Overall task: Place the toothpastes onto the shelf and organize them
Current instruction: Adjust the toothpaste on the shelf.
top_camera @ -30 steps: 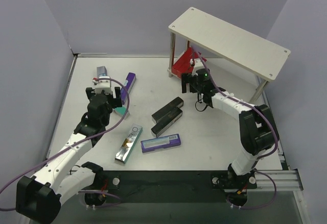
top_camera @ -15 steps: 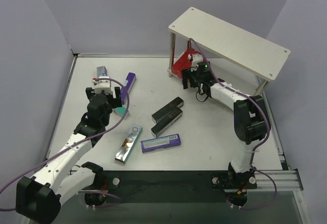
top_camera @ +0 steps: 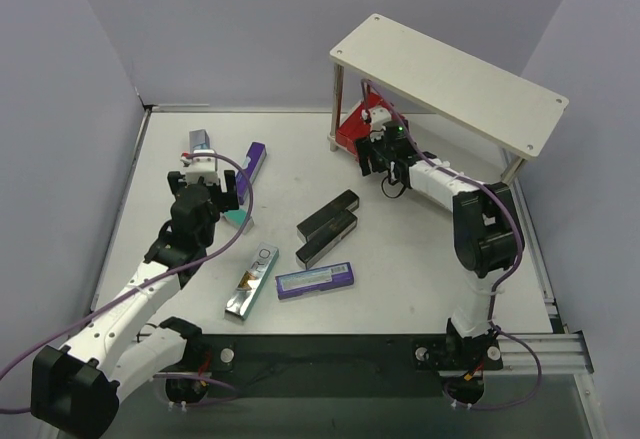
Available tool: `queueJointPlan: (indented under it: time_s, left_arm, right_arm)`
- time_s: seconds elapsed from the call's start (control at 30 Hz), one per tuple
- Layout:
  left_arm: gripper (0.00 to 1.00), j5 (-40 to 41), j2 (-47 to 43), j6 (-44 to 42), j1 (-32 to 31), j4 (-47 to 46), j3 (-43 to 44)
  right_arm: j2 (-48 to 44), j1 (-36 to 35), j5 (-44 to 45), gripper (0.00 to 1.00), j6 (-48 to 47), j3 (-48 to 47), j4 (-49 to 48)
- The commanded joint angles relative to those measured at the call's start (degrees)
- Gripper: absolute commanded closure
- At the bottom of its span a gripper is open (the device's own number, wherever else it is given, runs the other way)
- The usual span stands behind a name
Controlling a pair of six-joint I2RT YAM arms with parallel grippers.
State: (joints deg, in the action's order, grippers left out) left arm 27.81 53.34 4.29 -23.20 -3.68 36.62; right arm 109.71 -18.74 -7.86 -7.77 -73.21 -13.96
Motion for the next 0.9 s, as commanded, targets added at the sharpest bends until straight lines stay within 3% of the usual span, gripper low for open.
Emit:
queueJointPlan:
  time_s: [0.0, 0.87]
  left_arm:
    - [0.11, -0.3, -0.9, 0.2, -0.2, -2.4, 0.5]
    - [0.11, -0.5, -1.0, 0.0, -0.1, -2.6, 0.5]
  right_arm:
    - [0.3, 1.0, -0.8, 0.39, -2.6, -3.1, 0.0]
    - [2.4, 2.0, -4.4, 0.43, -5.0, -7.2, 2.0]
